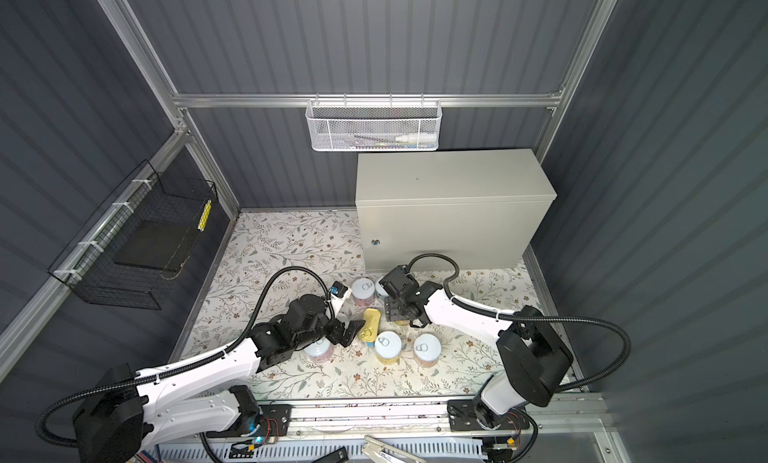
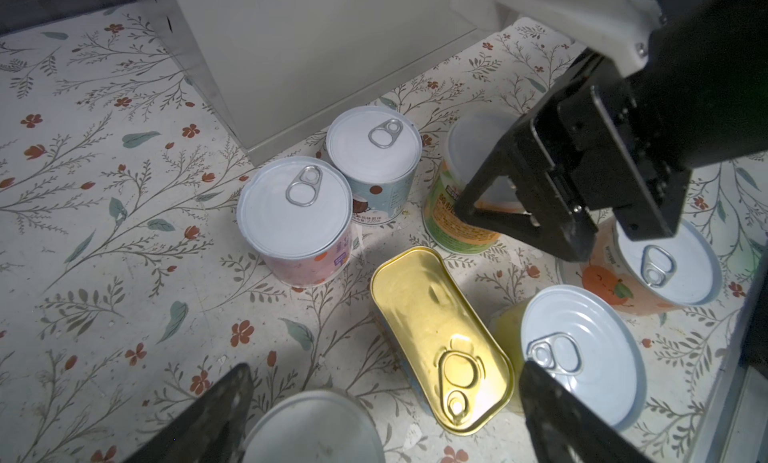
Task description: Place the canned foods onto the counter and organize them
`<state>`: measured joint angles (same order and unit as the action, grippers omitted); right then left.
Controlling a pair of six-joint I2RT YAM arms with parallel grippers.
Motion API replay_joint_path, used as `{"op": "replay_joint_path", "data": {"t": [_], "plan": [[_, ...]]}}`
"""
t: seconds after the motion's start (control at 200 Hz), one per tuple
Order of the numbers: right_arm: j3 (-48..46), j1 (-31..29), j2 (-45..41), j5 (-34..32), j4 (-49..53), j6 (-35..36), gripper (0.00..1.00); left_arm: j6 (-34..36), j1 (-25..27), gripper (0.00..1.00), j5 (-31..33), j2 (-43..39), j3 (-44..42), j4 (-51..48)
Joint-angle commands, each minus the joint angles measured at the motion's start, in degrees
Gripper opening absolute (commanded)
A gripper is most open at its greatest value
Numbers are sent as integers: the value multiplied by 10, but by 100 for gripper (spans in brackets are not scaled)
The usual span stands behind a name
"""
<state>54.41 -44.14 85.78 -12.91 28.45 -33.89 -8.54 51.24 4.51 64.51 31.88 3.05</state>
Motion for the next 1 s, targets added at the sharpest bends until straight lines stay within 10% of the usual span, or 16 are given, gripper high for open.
{"op": "replay_joint_path", "data": {"t": [0.0,0.995], "plan": [[5,8,-38,20,-10,9,66,25,2,100,-27,18,2,23],[-18,14,-153,215,-43,26,59,86,2,100,-178,109,39,168]]}}
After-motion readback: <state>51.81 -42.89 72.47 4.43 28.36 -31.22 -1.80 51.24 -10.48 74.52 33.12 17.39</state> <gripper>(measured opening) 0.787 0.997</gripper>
